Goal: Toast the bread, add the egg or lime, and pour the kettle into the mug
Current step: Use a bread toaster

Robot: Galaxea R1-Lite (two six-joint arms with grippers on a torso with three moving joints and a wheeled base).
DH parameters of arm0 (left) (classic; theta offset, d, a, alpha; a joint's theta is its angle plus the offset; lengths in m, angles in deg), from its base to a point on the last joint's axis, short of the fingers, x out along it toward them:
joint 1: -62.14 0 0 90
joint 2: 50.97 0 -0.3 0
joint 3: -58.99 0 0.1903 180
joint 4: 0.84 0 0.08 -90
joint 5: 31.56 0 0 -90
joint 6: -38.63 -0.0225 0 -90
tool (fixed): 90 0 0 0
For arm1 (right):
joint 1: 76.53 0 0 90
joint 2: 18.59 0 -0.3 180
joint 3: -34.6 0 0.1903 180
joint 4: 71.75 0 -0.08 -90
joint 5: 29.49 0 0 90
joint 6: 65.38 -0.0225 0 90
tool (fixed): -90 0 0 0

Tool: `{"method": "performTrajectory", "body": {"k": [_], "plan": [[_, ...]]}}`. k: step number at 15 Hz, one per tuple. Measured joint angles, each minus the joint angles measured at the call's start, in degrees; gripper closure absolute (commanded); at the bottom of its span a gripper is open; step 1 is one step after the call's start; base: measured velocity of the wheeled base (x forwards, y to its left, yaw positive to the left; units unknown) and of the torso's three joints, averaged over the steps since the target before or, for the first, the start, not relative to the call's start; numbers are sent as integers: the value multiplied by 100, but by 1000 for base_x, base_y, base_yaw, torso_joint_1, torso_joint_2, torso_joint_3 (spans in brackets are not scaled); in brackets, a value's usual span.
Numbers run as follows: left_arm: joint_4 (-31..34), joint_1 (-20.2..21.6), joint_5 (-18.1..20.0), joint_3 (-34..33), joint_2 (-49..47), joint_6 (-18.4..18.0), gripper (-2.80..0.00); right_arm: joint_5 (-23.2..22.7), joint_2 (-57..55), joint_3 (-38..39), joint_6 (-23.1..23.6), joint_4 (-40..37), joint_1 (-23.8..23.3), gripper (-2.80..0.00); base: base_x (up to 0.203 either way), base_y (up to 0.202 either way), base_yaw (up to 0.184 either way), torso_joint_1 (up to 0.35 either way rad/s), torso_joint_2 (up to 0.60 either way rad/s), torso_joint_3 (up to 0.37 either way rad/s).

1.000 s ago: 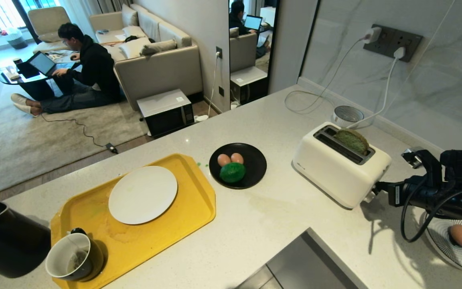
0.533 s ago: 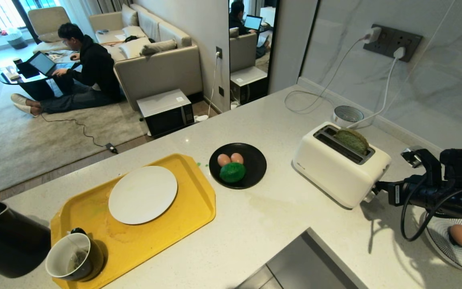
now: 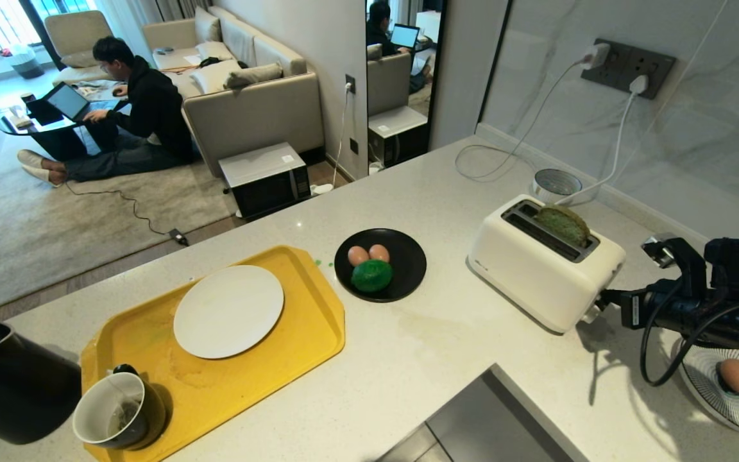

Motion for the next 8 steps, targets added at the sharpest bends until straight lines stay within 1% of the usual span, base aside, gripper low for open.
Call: {"method": "performTrajectory", "body": {"k": [8], "plan": [[0, 0, 0, 0, 0, 5, 0, -14, -28, 45, 5, 89, 0, 0, 0, 0, 0, 0, 0, 0]]}}
